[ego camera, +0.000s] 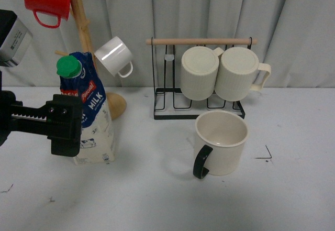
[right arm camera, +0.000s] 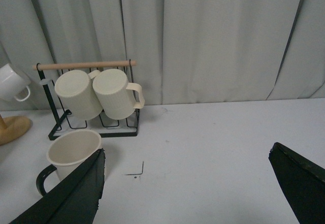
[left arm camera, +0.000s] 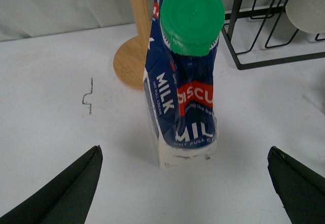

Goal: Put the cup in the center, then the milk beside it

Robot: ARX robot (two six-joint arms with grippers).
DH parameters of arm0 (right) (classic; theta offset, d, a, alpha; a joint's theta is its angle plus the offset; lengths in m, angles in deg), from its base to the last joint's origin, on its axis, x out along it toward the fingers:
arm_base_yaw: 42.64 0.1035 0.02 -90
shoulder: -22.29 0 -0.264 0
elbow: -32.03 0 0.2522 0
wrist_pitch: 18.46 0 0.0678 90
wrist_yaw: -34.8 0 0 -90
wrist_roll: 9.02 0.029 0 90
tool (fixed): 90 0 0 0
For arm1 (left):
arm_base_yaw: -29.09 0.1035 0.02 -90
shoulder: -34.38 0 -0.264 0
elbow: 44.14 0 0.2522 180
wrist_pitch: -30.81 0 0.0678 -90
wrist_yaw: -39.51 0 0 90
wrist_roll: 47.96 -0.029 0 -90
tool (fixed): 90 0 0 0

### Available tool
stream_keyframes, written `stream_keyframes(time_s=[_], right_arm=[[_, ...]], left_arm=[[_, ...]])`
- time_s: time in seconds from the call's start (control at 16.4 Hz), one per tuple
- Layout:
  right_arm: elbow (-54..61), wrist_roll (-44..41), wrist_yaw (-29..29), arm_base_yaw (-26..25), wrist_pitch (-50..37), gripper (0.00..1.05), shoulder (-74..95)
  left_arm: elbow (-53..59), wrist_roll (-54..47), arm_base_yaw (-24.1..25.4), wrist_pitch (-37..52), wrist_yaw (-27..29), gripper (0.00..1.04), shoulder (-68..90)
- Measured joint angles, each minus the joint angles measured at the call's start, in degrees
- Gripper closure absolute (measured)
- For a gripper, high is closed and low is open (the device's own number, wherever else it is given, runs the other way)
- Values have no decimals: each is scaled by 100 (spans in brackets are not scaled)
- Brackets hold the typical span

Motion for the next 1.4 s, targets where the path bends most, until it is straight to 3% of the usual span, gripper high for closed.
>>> stream_keyframes(time_s=[0.85,0.92,1.16,1.4], right_arm=[[0,0,0,0,0,6,0],[0,0,0,0,0,6,0],[0,0,0,0,0,6,0],[0,0,0,0,0,6,0]], left_arm=[[-1287,872,-15,535,505,7,2013],[-1287,876,-15,636,555,13,2063],[-1287,990,7,1104,859,56,2138],[-1290,1045,-7,1069,824,97,2138]])
